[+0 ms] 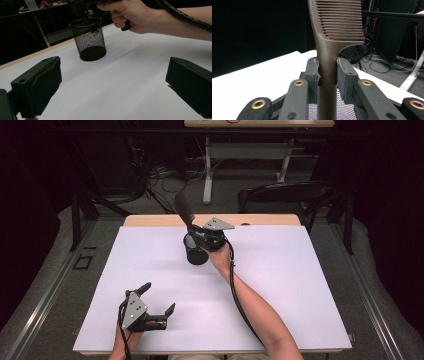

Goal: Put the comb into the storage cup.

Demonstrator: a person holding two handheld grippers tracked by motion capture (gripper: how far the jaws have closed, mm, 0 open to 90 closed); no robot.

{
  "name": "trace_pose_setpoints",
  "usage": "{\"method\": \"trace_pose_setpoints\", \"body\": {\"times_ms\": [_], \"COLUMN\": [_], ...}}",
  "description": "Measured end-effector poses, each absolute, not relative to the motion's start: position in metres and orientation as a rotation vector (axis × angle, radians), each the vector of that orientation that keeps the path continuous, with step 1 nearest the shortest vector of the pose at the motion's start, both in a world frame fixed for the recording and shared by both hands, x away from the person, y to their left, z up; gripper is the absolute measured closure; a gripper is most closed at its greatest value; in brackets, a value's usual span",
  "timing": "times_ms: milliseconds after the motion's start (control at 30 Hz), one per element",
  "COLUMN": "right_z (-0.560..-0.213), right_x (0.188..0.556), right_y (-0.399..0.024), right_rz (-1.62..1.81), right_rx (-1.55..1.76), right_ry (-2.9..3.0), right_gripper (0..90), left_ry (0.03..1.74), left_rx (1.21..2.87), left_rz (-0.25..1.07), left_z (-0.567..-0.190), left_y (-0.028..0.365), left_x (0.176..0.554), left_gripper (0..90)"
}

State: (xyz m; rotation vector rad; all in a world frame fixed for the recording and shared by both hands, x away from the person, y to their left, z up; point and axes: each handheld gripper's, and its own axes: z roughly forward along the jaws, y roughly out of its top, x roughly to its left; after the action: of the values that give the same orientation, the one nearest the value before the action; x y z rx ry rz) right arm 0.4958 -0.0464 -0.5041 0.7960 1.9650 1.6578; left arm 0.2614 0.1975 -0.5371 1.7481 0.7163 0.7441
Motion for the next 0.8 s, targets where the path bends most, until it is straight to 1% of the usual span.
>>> {"method": "trace_pose_setpoints", "body": {"times_ms": [800], "right_z": [-0.5111], "right_x": [0.4961], "right_y": [-0.0426], "right_rz": [1.566], "right_rx": [0.779], "right_ry": [2.028], "right_gripper": [72.6], "left_ry": [0.713], "left_rx": [1.752], "left_rz": [0.74], "left_z": [-0.5377], "left_y": [0.1961], "left_x": [0.2622], "left_gripper": [0.2]}}
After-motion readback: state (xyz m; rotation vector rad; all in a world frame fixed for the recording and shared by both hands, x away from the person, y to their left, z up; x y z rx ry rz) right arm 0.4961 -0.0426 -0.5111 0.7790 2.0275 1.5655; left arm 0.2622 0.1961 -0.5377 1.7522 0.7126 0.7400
